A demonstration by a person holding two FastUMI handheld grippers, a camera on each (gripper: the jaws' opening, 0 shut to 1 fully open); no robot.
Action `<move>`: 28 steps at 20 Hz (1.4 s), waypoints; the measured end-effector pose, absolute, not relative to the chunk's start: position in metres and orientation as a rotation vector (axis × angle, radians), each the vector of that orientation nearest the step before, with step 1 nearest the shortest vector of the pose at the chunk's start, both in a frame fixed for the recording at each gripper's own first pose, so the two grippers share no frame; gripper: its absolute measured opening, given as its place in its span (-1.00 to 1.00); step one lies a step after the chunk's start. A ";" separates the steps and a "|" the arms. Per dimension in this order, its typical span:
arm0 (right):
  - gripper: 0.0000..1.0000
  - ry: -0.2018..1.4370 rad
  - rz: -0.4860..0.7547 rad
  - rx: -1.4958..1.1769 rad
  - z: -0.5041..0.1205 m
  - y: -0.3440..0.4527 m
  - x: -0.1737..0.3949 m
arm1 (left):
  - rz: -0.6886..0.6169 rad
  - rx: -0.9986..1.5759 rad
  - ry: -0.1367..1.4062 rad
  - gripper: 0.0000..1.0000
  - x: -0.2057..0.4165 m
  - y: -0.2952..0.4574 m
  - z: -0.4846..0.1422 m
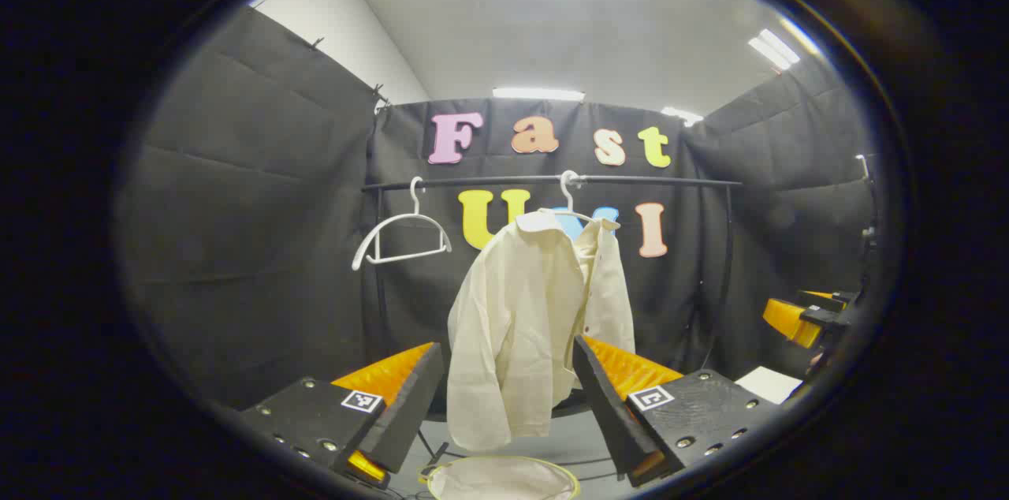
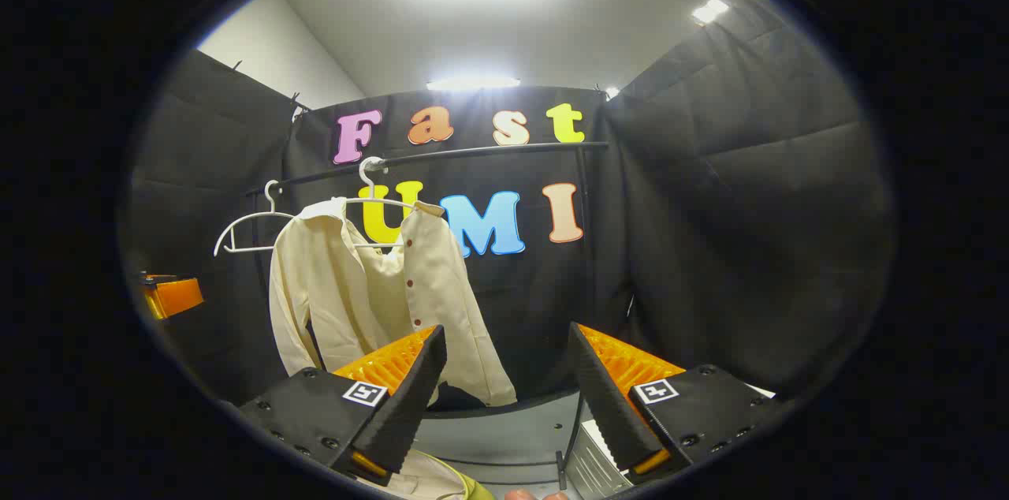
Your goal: Grasp the clothes on the hanger with both hands and then place them into the laundry hamper below.
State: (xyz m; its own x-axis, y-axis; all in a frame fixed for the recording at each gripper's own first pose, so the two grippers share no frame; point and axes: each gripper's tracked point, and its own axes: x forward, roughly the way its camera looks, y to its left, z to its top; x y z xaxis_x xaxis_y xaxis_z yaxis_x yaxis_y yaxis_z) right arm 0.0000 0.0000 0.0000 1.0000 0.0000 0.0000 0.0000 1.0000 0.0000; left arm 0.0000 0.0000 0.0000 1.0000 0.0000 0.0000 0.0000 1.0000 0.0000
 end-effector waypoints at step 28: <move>0.95 -0.011 0.082 -0.036 0.031 0.045 0.026 | 0.000 -0.104 0.011 0.94 0.019 -0.004 0.015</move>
